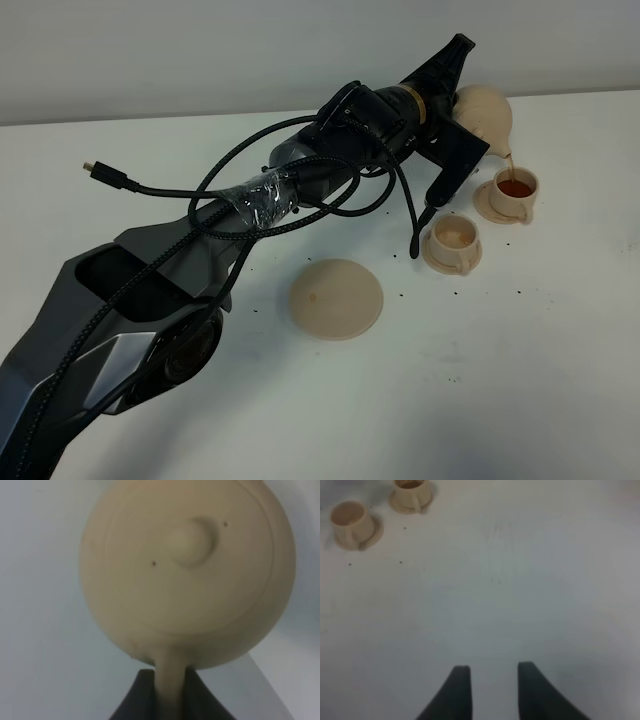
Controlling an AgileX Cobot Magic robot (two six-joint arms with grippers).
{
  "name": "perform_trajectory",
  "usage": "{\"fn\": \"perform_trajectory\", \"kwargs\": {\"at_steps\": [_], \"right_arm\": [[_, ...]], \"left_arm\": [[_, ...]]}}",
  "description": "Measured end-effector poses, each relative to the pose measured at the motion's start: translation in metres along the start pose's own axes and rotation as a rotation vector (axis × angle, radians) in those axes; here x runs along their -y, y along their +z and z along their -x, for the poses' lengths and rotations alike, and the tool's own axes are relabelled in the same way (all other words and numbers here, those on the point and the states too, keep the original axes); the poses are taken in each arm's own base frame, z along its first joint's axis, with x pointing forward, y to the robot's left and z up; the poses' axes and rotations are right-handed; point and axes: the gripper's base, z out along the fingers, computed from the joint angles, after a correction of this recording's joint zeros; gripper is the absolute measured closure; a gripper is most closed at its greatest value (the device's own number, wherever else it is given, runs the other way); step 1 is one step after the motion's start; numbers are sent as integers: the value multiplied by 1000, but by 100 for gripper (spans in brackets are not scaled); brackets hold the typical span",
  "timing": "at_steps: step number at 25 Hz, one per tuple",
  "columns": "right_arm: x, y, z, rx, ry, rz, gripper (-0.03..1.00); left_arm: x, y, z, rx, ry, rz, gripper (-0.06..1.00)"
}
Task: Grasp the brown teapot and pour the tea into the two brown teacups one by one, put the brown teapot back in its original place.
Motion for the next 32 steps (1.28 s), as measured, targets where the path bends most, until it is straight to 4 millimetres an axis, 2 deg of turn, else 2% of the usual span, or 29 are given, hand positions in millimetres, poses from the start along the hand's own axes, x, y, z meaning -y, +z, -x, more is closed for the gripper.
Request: {"fn": "perform_trajectory", "kwargs": {"at_steps": [32], "right_arm": [[0,0,0,0,-2,-4,73]], "left_arm": [[-1,0,0,0,46,16,83]]}}
